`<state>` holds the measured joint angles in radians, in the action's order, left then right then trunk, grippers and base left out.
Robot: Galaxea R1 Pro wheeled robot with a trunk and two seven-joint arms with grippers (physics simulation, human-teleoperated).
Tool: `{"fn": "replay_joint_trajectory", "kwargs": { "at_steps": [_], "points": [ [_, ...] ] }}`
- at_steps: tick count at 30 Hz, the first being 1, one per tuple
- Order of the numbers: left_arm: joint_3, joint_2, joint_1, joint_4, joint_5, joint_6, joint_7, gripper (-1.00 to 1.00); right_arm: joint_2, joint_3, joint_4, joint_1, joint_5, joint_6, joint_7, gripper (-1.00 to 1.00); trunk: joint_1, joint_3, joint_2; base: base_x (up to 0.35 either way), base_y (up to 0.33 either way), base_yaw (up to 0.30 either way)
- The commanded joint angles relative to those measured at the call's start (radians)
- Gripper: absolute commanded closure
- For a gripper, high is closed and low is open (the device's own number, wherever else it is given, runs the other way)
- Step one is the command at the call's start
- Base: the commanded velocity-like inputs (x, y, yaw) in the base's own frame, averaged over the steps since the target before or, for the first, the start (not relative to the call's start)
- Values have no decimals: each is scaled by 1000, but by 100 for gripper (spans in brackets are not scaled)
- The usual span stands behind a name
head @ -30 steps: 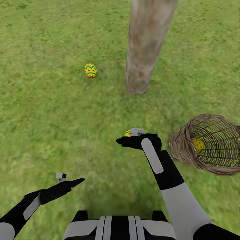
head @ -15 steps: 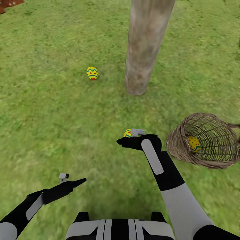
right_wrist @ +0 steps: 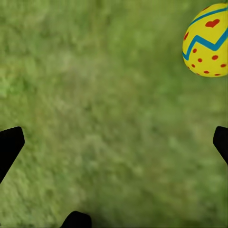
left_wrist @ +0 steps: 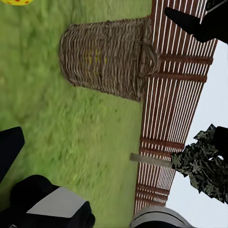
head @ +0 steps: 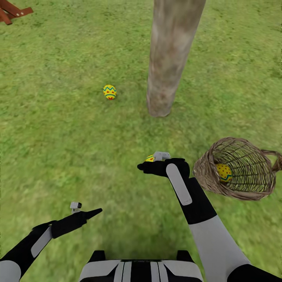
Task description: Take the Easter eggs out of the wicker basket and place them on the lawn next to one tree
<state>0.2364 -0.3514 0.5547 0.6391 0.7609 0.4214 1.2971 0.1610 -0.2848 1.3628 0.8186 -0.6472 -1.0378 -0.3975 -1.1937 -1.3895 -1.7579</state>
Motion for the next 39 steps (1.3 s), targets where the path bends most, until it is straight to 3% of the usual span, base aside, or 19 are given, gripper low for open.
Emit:
{"fn": "replay_joint_trajectory", "kwargs": {
  "at_steps": [1, 10, 17, 39],
  "points": [
    [6, -1, 1, 1, 9, 11, 1, -100, 0, -1, 1, 1, -9, -2, -11, -100, 4, 4, 7, 0, 0, 0],
    [13, -1, 1, 6, 9, 11, 4, -100, 0, 0, 0, 0, -9, -2, -11, -100, 38, 47, 70, 0, -70, 0],
    [38, -1, 1, 26, 9, 11, 4, -100, 0, 0, -1, 0, -9, -2, -11, -100, 65, 80, 119, 0, -19, 0],
    [41, 0, 1, 28, 9, 9, 3, -100, 0, -1, -2, -1, -9, -1, -11, -100, 150, 185, 273, 0, 0, 1]
  ]
}}
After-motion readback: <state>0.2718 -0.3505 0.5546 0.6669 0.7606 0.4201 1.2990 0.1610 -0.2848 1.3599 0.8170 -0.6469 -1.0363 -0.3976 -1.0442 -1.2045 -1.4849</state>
